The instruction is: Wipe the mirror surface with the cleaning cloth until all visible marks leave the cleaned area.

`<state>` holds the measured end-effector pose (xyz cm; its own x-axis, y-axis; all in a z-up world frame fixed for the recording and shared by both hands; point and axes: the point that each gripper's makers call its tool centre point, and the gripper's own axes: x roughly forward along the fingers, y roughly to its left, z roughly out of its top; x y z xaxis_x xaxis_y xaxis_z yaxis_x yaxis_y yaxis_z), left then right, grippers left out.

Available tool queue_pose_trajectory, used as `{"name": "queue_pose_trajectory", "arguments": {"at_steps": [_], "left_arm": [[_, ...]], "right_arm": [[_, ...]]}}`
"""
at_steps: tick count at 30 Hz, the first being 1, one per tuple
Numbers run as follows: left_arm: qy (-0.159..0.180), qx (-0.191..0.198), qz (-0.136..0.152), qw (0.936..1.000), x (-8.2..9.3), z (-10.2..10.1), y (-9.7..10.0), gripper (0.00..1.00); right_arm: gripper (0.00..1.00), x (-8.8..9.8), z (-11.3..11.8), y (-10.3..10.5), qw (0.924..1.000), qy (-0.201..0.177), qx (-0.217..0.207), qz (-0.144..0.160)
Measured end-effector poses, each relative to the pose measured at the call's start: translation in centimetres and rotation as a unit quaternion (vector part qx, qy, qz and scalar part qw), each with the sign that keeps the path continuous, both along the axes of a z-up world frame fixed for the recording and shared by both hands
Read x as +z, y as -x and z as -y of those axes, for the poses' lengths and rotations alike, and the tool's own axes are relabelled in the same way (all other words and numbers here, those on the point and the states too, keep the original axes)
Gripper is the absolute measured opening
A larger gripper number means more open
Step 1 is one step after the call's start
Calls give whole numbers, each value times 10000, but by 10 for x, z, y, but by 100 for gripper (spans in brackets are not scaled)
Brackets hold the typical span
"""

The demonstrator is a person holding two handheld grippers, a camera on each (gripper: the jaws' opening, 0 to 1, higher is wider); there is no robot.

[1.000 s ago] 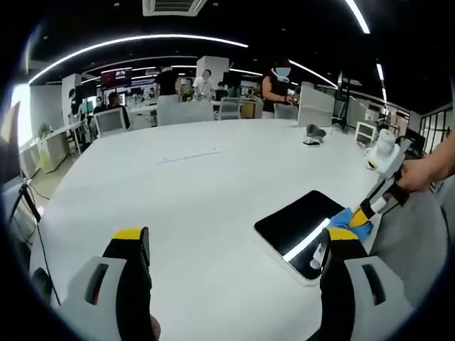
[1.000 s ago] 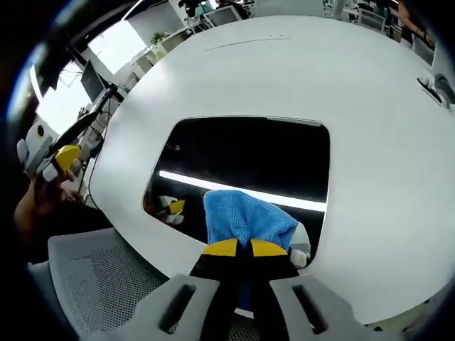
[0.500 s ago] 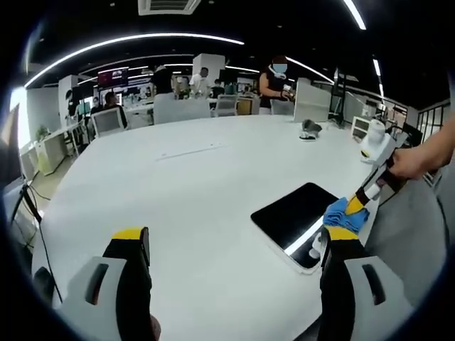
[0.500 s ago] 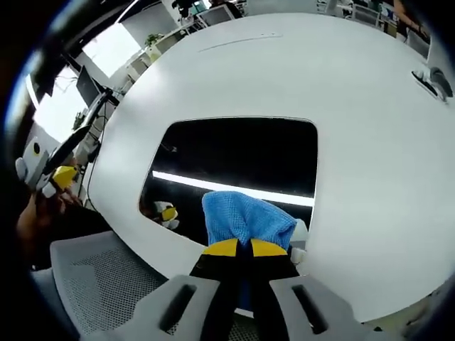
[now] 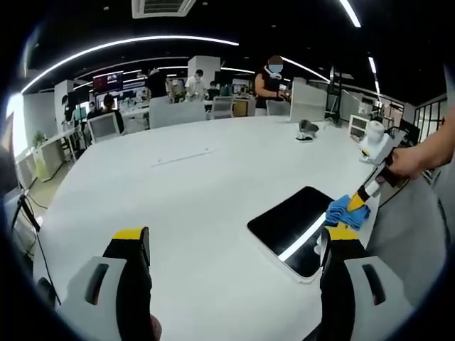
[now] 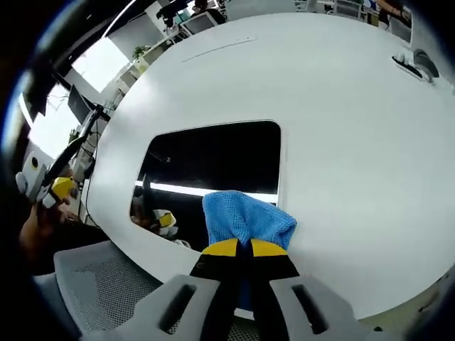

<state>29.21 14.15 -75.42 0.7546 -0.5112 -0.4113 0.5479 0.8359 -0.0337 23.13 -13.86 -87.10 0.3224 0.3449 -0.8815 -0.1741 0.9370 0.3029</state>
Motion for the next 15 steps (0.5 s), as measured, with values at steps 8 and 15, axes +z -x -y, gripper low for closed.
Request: {"name": "queue_pose_trajectory", "arguments": {"at_steps": [8,15], "left_arm": [[-32,-69,-7,10000,1,1,-5,99],[80,14,-19,10000,5,-5,-10,99]], "right_arm": [[0,1,-1,-1,10000,25,-3,0],[0,1,-1,-3,10000,83,9,-14]]}}
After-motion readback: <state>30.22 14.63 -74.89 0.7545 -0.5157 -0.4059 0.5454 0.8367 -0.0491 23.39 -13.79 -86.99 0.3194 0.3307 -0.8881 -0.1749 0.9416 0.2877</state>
